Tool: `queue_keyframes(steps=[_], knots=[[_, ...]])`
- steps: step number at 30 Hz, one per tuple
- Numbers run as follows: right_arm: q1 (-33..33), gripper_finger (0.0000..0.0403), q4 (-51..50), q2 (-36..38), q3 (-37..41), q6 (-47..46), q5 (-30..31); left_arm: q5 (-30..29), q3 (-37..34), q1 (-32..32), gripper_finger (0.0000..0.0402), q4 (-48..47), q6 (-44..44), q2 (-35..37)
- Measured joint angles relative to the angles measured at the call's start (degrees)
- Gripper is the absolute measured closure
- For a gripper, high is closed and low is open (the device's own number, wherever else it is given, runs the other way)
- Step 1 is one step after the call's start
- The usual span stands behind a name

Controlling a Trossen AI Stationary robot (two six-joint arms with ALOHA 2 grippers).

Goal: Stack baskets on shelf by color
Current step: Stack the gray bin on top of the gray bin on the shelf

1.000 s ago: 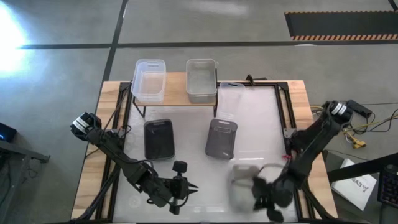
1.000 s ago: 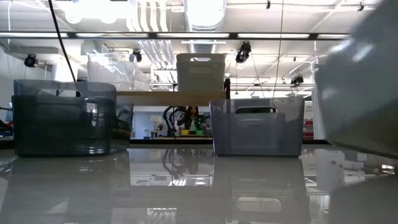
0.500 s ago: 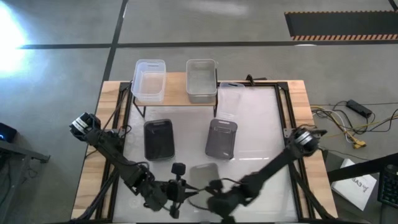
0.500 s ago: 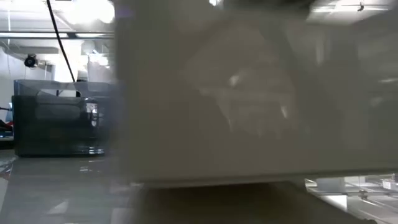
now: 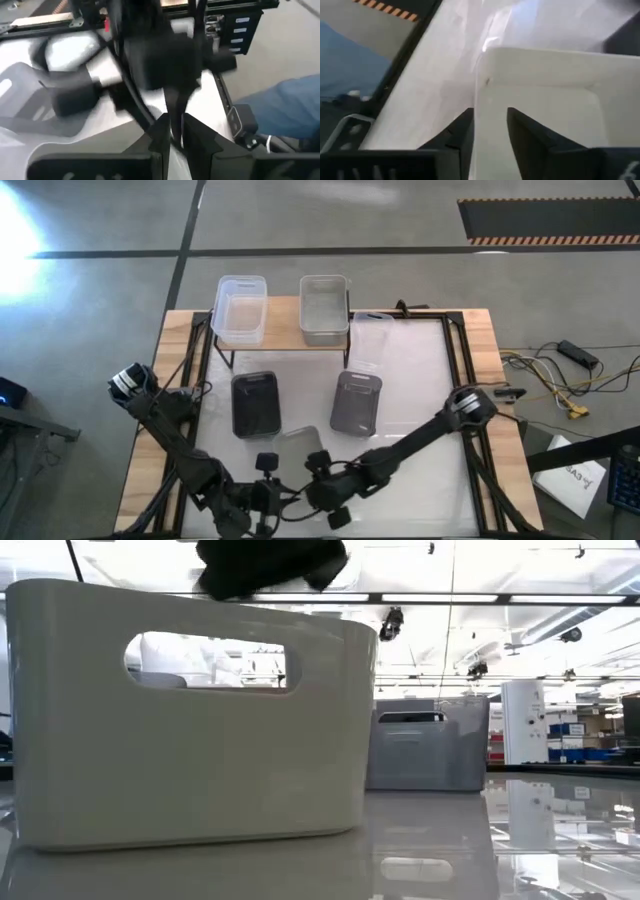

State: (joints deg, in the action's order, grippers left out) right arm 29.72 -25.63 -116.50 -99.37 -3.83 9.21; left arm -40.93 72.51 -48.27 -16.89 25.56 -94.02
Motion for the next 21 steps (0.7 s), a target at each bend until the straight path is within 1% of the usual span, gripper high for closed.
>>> queue_keyframes(steps=[4, 5, 7, 9, 10, 12, 14, 18, 19, 21], knots=[[3.7, 0.028, 0.2, 6.9, 6.6, -3.6, 2.4, -0.3, -1.9, 0.1, 0.0369, 4.5, 2.4, 0.0], [5.2, 0.0279, 0.3, 8.8, 9.0, -5.2, 3.8, 0.1, -2.6, 0.2, 0.0369, 6.4, 2.6, 0.0], [8.6, 0.0278, 0.8, 12.7, 14.2, -9.2, 8.4, 0.4, -4.4, 0.5, 0.0369, 11.5, 2.6, -0.1], [12.8, 0.0281, 2.0, 16.1, 19.5, -13.8, 15.3, 0.5, -6.2, 1.4, 0.0369, 16.7, 2.0, -0.1], [15.2, 0.0283, 2.7, 17.6, 22.1, -16.7, 19.4, 0.6, -6.6, 2.0, 0.0368, 17.9, 1.8, -0.1], [20.0, 0.0289, 4.4, 19.9, 27.1, -22.5, 27.7, 3.6, -6.7, 3.2, 0.0365, 17.8, 2.2, -0.2], [24.9, 0.0294, 6.5, 21.6, 31.5, -28.3, 36.6, 7.6, -6.1, 4.4, 0.0353, 17.5, 2.2, -0.9], [33.4, 0.0303, 10.2, 22.7, 38.8, -37.6, 54.5, 13.8, -3.5, 5.7, 0.0303, 16.5, 0.5, -2.8], [35.0, 0.0305, 10.3, 22.7, 40.2, -39.2, 58.1, 14.9, -2.4, 6.0, 0.0287, 14.7, 0.6, -3.2], [37.4, 0.0307, 10.5, 22.7, 42.2, -42.8, 63.5, 15.8, 0.6, 6.8, 0.0255, 7.9, 2.5, -4.4]])
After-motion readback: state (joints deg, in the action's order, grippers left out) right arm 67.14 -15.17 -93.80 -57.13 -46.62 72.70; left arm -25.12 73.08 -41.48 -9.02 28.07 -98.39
